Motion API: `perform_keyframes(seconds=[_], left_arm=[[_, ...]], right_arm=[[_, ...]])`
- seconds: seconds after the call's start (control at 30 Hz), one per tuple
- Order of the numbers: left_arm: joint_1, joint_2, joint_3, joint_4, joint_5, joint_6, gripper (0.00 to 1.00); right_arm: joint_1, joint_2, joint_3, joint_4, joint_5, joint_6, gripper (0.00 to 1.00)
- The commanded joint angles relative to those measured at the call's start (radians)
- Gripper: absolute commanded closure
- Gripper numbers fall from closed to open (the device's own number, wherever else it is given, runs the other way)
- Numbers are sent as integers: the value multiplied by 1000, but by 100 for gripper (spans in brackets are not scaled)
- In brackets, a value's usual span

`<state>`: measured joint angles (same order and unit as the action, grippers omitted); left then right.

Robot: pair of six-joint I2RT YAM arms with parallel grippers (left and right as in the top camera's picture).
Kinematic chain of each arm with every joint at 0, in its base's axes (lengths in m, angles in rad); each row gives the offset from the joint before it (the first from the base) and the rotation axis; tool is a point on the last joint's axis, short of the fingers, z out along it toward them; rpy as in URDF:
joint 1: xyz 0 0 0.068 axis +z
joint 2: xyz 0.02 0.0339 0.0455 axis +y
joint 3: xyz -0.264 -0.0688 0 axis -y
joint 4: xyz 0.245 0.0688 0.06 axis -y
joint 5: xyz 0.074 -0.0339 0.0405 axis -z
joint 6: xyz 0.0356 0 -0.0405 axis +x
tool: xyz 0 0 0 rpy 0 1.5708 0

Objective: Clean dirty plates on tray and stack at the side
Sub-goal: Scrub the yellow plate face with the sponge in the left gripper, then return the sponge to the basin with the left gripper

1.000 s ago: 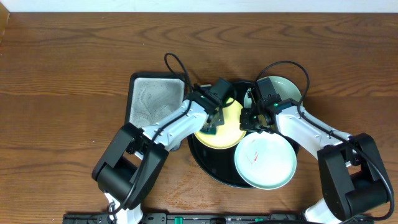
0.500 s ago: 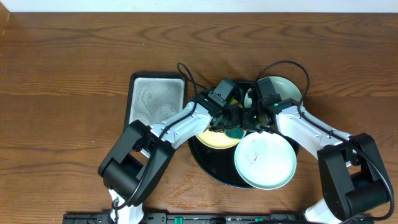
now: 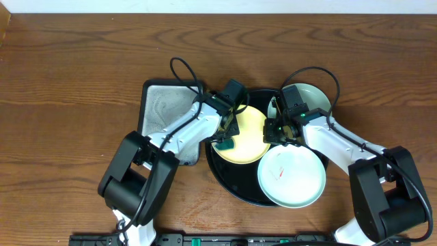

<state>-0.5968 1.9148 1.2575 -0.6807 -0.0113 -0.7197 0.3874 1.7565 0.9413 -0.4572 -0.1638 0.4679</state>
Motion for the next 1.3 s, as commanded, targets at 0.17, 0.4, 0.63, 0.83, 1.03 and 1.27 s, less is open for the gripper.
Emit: perform_keyframes(seconds=[0.17,0.4,0.63,0.83,1.03,1.27], left_arm=[[10,-133,49,-36,-155,137,94],[56,-378,48,-103,-89,187,92],[211,-430,-16,-205,-89,272,93],[319,-399,-156,-142,-75,271,92],[380,-414,-162,-137,46,275,66],[402,-519,-159,-142,116,301,48]], right_arm=[[-9,22,-19,-32,47,-45,99],[-9,21,-18,-31,46,-144,99],[-8,-94,0,-65,91,-143,99],[-4,-276,0,-124,223,-144,99],[60,-423,0,-181,412,-183,99],[231,-476,0,-175,692,-303,99]])
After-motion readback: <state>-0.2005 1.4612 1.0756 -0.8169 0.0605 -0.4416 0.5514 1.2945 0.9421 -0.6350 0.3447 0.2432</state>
